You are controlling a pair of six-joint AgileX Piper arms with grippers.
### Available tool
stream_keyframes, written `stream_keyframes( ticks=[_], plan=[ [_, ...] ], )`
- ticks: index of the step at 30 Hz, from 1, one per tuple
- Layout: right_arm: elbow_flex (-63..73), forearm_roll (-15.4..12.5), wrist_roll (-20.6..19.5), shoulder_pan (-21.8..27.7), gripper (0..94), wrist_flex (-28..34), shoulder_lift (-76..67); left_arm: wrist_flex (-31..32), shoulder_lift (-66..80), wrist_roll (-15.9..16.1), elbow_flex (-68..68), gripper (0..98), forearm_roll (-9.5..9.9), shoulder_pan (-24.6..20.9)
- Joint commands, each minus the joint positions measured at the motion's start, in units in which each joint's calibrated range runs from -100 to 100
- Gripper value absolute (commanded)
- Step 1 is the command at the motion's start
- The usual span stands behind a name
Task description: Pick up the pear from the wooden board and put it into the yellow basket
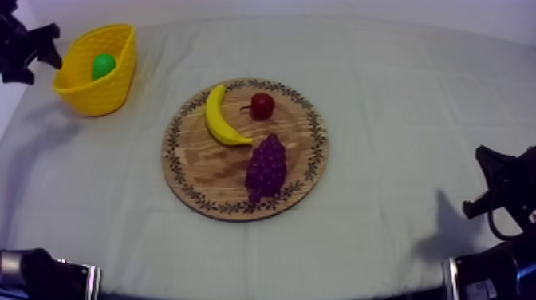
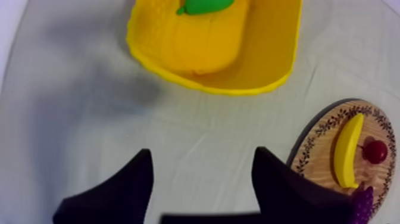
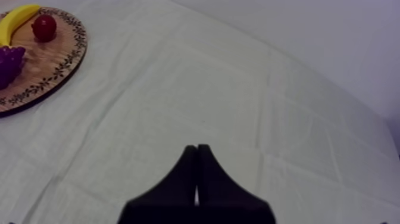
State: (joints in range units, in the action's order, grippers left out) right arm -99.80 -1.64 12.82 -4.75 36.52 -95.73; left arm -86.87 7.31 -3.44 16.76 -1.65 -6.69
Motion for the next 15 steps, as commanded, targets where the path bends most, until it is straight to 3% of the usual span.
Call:
stream_keyframes(
  ticks=[1,15],
  plan=[
    [0.02,0.01,0.0,0.0,0.2,0.02,-0.03,1.07,3.5,-0.03,4.7,57.8,0.06,-0.32],
    [0.02,0.01,0.0,0.0,0.2,0.02,-0.03,10.95,19.59,-2.05,21.61,37.8,0.62,-2.15]
  ],
)
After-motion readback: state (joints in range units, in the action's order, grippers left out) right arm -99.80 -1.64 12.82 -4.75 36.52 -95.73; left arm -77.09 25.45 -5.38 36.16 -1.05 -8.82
